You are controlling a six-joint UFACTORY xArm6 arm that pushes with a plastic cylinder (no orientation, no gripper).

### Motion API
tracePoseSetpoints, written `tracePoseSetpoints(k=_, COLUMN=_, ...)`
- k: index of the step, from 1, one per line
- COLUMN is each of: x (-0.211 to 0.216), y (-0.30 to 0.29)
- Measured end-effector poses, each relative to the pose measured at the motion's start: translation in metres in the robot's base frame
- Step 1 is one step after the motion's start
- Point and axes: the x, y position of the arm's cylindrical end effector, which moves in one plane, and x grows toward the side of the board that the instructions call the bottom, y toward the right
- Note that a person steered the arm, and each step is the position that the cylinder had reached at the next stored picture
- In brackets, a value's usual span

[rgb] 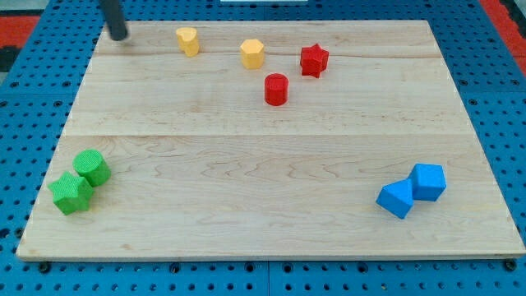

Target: Place the yellow heart to the top left side of the yellow hexagon

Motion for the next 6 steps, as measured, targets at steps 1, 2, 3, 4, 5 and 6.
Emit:
tracePoseSetpoints(k=1, x=-0.019, y=0.083)
tracePoseSetpoints(k=2, x=0.022, y=0.122)
tracePoseSetpoints(k=3, x=0.034, y=0.142)
tracePoseSetpoints(k=4, x=-0.006, y=0.128)
tracePoseSetpoints(k=5, x=0.010, y=0.153)
tracePoseSetpoints(k=6, x=0.063, y=0.153)
